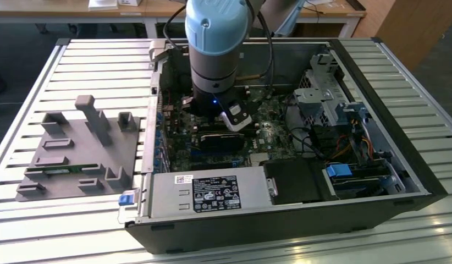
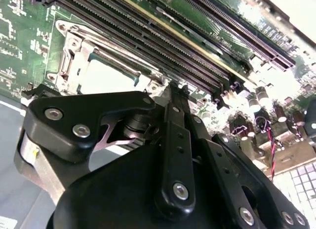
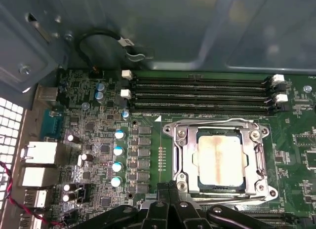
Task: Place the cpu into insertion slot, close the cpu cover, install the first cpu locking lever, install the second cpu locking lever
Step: 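Install the second cpu locking lever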
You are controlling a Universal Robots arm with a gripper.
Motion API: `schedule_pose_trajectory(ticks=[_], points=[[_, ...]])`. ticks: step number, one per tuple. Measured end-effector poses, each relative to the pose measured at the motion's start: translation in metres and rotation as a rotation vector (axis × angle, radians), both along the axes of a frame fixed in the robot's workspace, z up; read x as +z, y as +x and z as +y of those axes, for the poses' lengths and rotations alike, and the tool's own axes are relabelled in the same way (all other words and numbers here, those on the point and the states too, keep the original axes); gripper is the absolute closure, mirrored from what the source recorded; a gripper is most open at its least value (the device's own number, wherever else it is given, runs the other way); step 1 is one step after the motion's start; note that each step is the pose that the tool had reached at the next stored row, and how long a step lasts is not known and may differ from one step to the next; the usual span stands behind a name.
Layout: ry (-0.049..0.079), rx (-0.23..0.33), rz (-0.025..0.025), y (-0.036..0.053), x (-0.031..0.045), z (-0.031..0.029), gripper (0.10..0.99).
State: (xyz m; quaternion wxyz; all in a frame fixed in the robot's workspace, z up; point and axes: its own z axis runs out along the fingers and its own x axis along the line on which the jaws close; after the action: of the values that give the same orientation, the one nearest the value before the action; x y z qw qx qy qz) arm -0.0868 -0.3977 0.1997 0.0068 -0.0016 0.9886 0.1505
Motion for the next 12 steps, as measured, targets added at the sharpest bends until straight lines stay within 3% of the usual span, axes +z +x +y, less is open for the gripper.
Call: schedule_pose_trajectory(ticks=[12], points=[[0.0,0.0,-0.0001,0.0,0.0169,0.0002,0.98]])
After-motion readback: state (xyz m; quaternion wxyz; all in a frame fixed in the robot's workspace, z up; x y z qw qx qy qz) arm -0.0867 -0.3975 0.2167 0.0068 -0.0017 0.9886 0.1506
